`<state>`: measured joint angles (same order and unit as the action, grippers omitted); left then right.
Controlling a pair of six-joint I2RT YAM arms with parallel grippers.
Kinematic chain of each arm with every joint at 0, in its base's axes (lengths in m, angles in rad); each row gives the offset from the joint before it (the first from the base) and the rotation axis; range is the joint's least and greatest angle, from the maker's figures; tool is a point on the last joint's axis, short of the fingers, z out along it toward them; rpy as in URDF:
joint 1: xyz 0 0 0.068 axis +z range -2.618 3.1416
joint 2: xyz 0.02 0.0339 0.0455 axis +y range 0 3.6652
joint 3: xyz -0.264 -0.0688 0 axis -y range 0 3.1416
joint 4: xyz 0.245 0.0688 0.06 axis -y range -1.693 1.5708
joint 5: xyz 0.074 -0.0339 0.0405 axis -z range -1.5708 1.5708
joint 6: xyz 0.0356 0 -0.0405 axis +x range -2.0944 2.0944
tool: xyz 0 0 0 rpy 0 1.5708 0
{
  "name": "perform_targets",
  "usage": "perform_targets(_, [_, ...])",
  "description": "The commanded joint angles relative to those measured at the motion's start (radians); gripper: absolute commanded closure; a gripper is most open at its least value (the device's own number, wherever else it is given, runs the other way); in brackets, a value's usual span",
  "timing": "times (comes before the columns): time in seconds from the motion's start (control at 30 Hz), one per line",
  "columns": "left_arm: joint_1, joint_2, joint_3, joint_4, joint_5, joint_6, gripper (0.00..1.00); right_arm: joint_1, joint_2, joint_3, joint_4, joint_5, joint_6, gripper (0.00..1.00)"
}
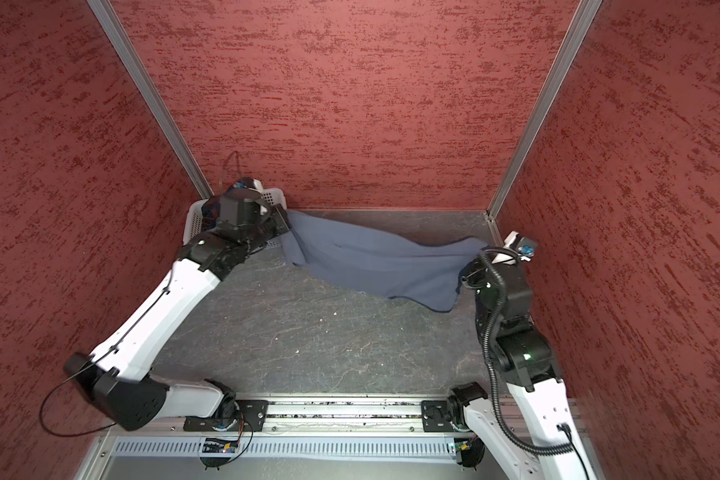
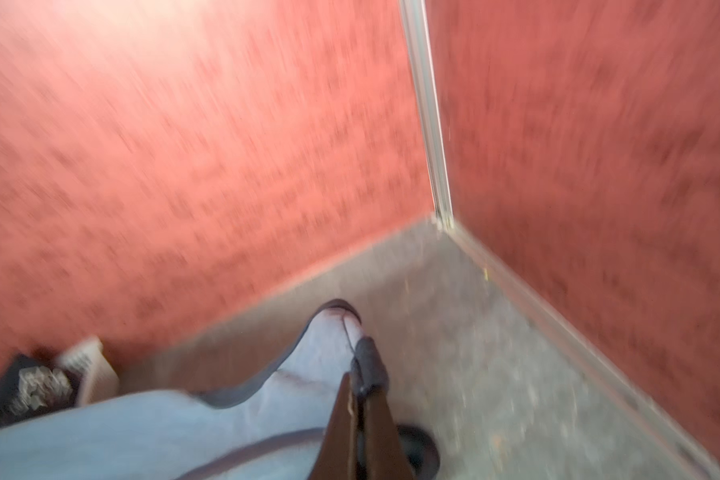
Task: Fold and stack the tank tops
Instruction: 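Lift and stretch the tank top between both grippers, then lay it flat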
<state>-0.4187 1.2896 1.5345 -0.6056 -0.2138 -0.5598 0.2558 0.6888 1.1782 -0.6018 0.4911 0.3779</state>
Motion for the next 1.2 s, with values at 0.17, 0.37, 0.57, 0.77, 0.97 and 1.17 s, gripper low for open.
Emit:
perform_targets(0.17, [0.062,-0.16,-0.07,-0.081,0.044,0.008,1.0,-0.006,-0.072,0.071,0.013,-0.031,-0.071,1.0])
perform_targets(0.37, [0.117,0.036,-0.095,-0.157,0.278,-0.006,1.0,-0.007,-0.038,-0.092,-0.048,0.049,-0.004,1.0])
perform_targets(0.57, [0.079,0.229,-0.064,-0.145,0.313,-0.01,1.0,-0.026,0.045,-0.174,0.033,0.112,-0.003,1.0])
perform_targets(0.77, [0.069,0.497,0.178,-0.117,0.306,0.021,1.0,-0.161,0.296,-0.144,0.192,-0.039,0.01,1.0])
perform_targets(0.97, [0.068,0.835,0.613,-0.317,0.277,0.061,0.41,-0.296,0.609,-0.014,0.218,-0.19,0.031,0.61])
perform_targets(1.17, [0.002,0.686,0.5,-0.399,0.142,0.133,0.14,-0.305,0.594,-0.05,0.12,-0.296,0.043,0.15])
